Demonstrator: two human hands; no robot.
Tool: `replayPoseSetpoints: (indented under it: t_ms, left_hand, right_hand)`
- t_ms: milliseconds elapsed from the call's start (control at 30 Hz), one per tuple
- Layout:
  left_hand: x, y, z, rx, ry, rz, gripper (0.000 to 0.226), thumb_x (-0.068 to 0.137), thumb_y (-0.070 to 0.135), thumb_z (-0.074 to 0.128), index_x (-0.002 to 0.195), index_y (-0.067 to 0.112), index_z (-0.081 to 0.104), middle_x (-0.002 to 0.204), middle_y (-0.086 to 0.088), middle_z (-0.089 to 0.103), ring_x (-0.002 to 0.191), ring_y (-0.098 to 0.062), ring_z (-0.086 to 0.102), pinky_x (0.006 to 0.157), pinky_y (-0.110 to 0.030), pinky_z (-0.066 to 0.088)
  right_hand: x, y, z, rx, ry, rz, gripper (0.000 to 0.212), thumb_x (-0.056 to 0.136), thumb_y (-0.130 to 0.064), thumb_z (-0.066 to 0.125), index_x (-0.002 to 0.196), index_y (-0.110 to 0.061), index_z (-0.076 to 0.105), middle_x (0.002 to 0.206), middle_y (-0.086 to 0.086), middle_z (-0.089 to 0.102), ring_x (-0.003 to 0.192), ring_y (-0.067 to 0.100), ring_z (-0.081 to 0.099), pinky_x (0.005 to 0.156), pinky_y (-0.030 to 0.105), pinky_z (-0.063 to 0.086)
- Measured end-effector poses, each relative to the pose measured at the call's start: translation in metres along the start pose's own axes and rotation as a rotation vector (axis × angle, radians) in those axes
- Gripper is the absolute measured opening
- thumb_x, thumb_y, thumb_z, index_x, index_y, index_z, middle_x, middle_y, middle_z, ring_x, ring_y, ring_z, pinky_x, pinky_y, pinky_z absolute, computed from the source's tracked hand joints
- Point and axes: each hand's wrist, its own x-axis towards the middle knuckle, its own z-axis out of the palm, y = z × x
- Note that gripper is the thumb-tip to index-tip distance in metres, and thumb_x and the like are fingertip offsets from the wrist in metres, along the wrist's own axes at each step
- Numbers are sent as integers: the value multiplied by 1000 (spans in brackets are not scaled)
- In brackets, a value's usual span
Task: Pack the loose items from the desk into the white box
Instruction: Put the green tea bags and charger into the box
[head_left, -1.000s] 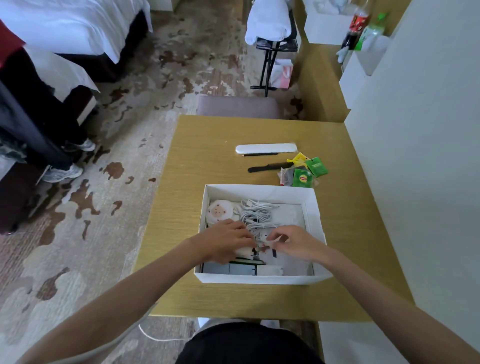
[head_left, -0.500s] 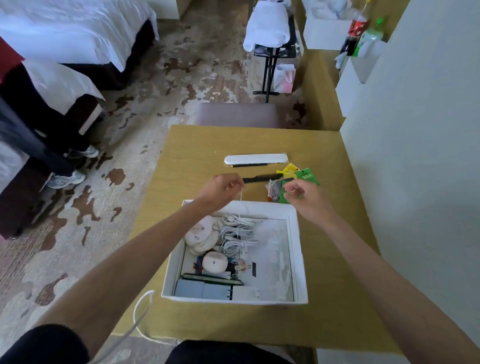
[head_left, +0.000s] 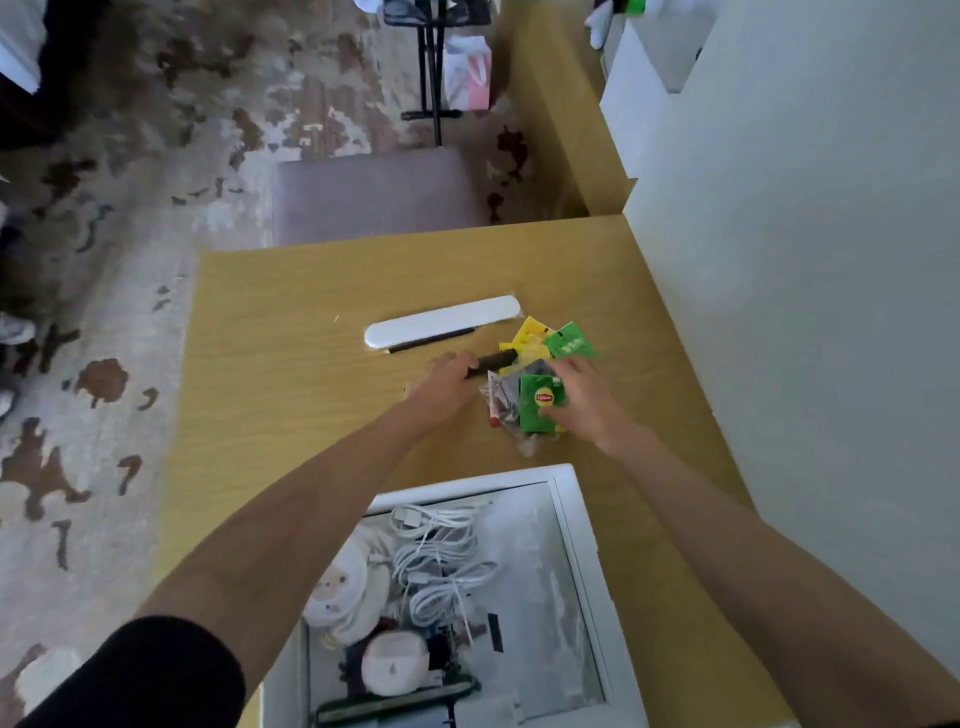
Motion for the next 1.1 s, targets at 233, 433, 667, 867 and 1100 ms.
replayPoseSetpoints:
  t_ms: [233,433,667,867,1100]
  left_hand:
    - [30,35,5,25,62,128,28,89,23,45,114,19,55,113,-4,58,102,-25,56,82,-43,51]
    - [79,79,20,350,29,245,41,94,40,47,124,12,53,127,-12,54,120,-31,45,91,-44,46]
    - [112,121,55,491,-6,48,75,74,63,64,125,10,53,136,-18,43,128,-36,31,104,-46,29]
    - [95,136,49,128,35,-3,35,84,38,64,103,11,56,109,-13,62,102,-29,53,83,-34,42]
    - [-24,197,12,-271,-96,296,16,97,20,50,102,7,58,87,-6,56,78,-17,50,68,-26,44]
  right_hand:
    - [-6,25,7,283,7,-6,33,82,-24,74,108,-10,59,106,5,62,95,18,54,74,30,41]
    - [-43,55,-7,748,106,186,22,95,-21,60,93,0,63,82,11,61,73,19,54,63,28,42]
    - [-84,73,-21,868,295,304,14,96,-24,59,82,-26,61,72,-14,58,58,-18,52,52,2,37]
    - [-122,92,-27,894,380,395,18,94,-32,60,90,-16,65,75,-2,57,66,7,50,56,18,37]
    - [-145,77,-69,903,502,267,21,78,-52,67,78,-31,64,67,-9,55,58,7,45,56,30,39]
